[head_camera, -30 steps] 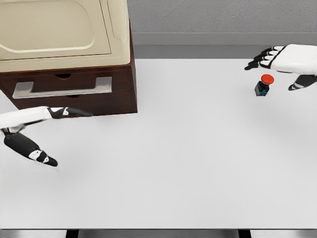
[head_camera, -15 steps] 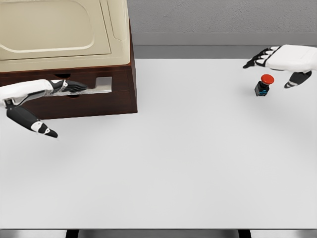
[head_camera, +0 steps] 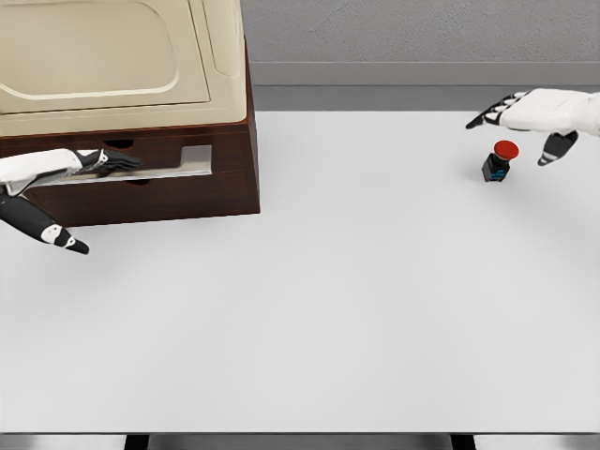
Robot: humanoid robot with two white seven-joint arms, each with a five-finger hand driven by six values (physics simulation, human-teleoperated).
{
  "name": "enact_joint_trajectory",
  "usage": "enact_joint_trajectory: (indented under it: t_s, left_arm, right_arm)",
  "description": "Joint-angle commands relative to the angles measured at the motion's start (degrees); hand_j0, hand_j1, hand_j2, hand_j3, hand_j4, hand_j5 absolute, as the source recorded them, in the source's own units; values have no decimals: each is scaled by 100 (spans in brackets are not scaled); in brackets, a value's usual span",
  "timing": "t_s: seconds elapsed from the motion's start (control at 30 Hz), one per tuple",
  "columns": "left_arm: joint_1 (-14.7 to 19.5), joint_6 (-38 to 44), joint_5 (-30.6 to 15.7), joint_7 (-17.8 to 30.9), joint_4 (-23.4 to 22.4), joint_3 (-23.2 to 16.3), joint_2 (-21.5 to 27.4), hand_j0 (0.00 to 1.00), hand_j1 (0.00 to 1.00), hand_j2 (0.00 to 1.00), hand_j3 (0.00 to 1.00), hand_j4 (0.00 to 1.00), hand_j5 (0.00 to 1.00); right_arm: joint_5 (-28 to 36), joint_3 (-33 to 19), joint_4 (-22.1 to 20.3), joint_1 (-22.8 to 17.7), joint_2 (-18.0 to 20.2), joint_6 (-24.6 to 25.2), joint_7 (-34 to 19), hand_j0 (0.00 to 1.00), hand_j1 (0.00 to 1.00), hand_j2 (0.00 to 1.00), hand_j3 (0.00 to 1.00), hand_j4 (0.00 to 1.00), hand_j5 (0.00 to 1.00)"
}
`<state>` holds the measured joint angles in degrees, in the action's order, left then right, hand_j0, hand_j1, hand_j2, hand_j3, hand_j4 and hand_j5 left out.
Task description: Open the cabinet drawer with left arm, and place a switch into the drawer with right arm
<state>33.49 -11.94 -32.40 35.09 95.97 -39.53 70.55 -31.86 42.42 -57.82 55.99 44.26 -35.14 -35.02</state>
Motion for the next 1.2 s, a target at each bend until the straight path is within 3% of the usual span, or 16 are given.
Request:
enact_joint_trajectory:
  t_s: [0.0,0.37,0.6,1.17]
  left_arm:
    - [-9,157,313,-9,-17,-2,55,100,100,100,100,100,100]
    - [0,87,287,-9,-131,-29,301,100,100,100,100,100,100]
    - [-18,-239,278,-9,-70,-73,486,100,100,100,100,100,100]
    - [-53,-941,225,-9,387,-521,1004,100,100,100,100,100,100]
  right_arm:
    - [-119,-6,157,0,-119,14,2,100,100,100,100,100,100]
    - [-461,100,587,132,-427,14,2,100,100,100,100,100,100]
    - [-558,188,1070,185,-576,14,2,100,100,100,100,100,100]
    - [-655,179,1528,352,-778,14,2,100,100,100,100,100,100]
